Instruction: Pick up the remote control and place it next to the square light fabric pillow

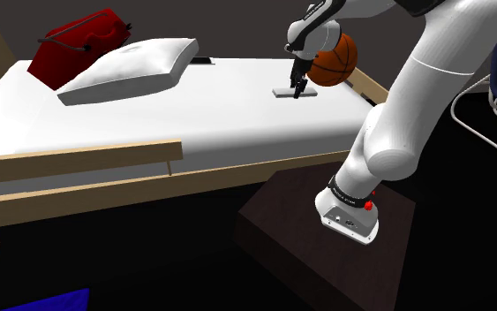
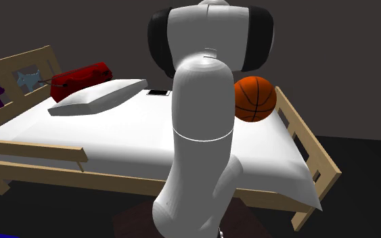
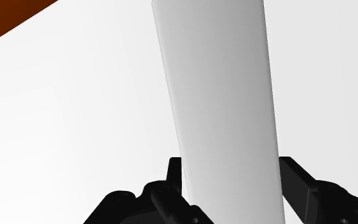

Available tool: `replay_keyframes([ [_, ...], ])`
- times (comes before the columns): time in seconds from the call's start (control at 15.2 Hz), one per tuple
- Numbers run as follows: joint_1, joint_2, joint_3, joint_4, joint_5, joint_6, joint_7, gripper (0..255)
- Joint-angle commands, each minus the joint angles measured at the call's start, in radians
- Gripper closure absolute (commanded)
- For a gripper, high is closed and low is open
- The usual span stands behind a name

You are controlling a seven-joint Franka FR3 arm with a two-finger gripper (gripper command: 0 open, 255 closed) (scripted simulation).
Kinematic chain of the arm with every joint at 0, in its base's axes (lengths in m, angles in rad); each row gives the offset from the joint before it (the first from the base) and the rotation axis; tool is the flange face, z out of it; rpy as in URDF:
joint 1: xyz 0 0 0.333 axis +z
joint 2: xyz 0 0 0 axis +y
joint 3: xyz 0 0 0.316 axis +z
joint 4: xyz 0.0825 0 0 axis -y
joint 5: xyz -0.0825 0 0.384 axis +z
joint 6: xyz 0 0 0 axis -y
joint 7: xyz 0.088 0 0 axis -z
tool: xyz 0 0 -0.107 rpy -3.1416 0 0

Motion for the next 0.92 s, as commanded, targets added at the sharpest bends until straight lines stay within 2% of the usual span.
replay_keyframes([
  [0.0,0.000,0.001,0.000,-0.001,0.001,0.000,0.000,255],
  [0.2,0.000,0.001,0.000,-0.001,0.000,0.000,0.001,255],
  [0.86,0.002,-0.135,0.010,0.054,-0.140,-0.137,0.104,255],
])
